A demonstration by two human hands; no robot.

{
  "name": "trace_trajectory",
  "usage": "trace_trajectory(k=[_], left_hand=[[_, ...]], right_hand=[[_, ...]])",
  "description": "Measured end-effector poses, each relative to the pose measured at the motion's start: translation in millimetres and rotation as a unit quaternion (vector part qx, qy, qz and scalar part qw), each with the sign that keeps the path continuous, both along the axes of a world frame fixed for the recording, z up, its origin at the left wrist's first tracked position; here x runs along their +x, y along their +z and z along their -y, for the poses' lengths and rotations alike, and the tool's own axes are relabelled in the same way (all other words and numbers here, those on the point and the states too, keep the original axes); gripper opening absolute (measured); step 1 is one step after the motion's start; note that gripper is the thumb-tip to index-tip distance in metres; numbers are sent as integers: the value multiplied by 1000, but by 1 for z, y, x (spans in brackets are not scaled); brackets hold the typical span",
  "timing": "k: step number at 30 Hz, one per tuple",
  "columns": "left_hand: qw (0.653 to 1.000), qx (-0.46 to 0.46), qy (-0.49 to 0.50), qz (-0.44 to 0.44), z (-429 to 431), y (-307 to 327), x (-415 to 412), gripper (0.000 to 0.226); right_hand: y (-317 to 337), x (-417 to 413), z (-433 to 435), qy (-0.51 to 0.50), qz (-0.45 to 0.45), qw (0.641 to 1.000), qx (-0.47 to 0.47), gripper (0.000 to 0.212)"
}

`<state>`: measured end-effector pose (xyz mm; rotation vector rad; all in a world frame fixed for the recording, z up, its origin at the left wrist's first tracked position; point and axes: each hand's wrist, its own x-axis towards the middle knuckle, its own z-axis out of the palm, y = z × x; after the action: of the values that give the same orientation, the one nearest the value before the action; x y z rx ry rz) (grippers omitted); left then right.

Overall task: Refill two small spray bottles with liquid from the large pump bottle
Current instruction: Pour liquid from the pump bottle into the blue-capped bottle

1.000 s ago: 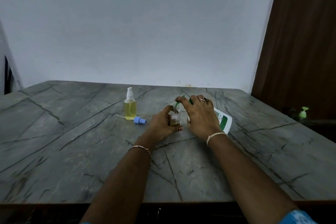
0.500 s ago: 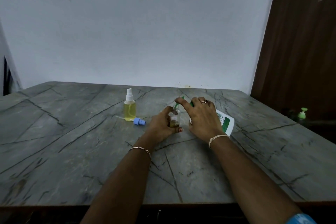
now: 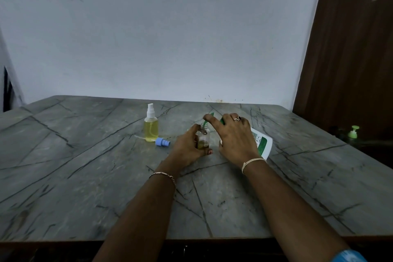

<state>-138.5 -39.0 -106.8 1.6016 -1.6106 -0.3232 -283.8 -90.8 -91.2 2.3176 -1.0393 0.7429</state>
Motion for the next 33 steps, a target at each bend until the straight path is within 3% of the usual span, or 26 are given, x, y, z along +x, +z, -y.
trace_trajectory(k=[7,19,28,33], left_hand=[[1000,-7,8,18,-1,0,-1,67],[1000,6,5,9,-6,5,-3,70],[1000,12,9,2,-6,4,-4,72],[1000,9,10,-3,-4,2,-3,68]], right_hand=[[-3,-2,4,-9,-9,1000,-6,89],[4,3,-1,5,13,1000,25,77],[-3,1,4,-4,-2,1000,-2,92],[0,0,1,-10,-4,1000,16,87]])
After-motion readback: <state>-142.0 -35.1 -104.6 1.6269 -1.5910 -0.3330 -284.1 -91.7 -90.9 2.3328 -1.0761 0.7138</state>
